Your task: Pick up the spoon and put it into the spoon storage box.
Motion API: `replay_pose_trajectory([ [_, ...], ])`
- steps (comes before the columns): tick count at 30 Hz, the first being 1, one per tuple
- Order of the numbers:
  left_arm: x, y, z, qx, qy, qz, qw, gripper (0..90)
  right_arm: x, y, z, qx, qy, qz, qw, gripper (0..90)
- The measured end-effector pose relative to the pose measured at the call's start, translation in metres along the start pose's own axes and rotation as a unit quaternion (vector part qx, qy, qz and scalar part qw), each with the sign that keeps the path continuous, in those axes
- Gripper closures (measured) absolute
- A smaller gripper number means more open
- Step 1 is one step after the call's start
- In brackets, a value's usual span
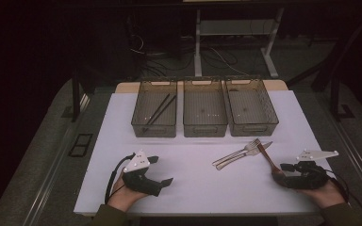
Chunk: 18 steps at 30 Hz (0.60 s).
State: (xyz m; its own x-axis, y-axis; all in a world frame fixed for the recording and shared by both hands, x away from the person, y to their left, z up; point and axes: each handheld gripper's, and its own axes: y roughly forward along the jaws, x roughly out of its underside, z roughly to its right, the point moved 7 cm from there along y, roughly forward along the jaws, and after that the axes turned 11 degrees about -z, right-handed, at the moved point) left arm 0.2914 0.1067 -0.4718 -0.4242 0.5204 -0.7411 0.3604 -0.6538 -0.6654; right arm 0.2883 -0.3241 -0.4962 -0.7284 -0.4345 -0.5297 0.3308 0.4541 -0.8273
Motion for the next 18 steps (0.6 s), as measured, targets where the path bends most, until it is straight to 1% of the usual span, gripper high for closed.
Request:
replay_pose_trajectory([
  [5,-0.0001,-0.0002,0.0,0.0,0.0,0.001,1.0,5.9,0.0006,-0.0015,0.0018,0.0,0.002,0.002,1.0,40.5],
  [7,-0.0004,-0.0003,-0.0001,0.0,-0.001,0.002,1.0,5.9,-0.0004,-0.0034,0.0025,-0.003,0.003,0.009,0.9999,40.7],
  [10,-0.0002,-0.0001,0.0,0.0,0.0,0.001,1.0,5.9,-0.0004,-0.0052,0.0037,0.0,0.008,0.011,0.9999,41.1],
  [14,-0.0003,-0.0001,0.0002,-0.001,0.001,0.001,1.0,5.9,0.0014,-0.0024,0.0026,-0.003,0.004,0.0,1.0,43.2],
  [18,-0.0003,0.0,0.0002,0.0,0.001,0.0,1.0,6.0,0.0026,0.0007,0.0004,-0.003,-0.011,-0.009,0.9999,45.7],
])
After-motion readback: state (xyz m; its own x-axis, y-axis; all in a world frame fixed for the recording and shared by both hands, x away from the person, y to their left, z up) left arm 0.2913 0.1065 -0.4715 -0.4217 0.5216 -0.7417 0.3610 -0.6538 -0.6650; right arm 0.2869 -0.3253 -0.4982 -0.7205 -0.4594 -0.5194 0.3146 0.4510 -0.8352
